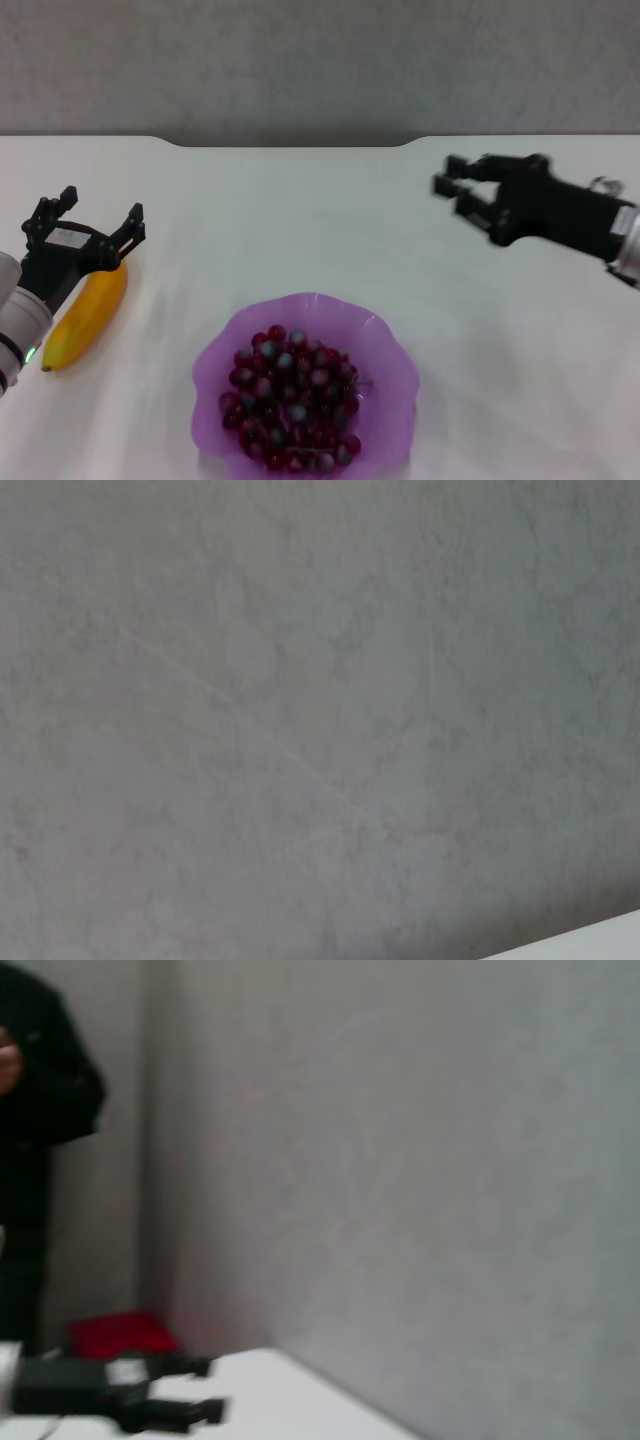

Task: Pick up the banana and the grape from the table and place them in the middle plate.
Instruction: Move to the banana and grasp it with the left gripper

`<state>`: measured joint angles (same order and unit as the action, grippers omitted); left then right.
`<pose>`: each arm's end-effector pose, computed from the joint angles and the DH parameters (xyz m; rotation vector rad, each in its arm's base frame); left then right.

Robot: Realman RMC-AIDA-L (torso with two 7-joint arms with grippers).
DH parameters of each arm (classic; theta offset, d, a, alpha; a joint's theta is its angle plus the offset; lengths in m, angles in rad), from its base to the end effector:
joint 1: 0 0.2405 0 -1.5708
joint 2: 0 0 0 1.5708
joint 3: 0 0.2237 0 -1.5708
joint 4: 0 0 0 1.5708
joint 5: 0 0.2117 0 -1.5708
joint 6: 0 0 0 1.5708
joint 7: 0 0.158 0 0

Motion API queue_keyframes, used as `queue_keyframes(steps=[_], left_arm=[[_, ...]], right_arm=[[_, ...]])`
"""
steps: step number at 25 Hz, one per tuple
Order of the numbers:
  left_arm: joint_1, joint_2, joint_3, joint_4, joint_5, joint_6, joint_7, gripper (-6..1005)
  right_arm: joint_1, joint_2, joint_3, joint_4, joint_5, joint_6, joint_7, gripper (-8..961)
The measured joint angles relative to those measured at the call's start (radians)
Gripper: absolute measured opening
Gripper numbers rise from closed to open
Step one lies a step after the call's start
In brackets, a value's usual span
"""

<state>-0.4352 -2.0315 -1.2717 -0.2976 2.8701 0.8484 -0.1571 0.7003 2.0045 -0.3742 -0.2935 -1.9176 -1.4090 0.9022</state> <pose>-0.3030 0.3640 -0.0045 -1.7756 -0.5215 -0.5002 0.2193 0.3719 0.0111 -2.4168 0.2973 0.8505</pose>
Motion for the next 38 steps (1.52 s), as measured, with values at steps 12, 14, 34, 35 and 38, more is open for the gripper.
queue_keyframes(steps=[12,14,34,35,38], left_arm=[[0.001,-0.001,0.0,0.0,0.0,0.001,0.002,900],[0.001,-0.001,-0.001,0.0,0.0,0.001,0.002,900],[0.147,-0.008,-0.13,-0.52,0.0,-0.618,0.188,896],[0.147,-0.006,-0.14,-0.554,0.0,-0.694,0.188,896],[0.133,-0.006,-0.177,-0.604,0.0,-0.832,0.185,891]], right_arm=[[-0.15,0.007,0.0,0.155,0.556,0.118,-0.448,91],[-0.166,0.008,0.0,0.211,0.683,0.116,-0.556,1],[-0.212,0.005,-0.01,0.402,1.103,0.085,-0.832,-1],[-0.212,0.005,-0.01,0.403,1.1,0.085,-0.832,-1],[-0.212,0.005,-0.009,0.403,1.093,0.086,-0.832,-1]])
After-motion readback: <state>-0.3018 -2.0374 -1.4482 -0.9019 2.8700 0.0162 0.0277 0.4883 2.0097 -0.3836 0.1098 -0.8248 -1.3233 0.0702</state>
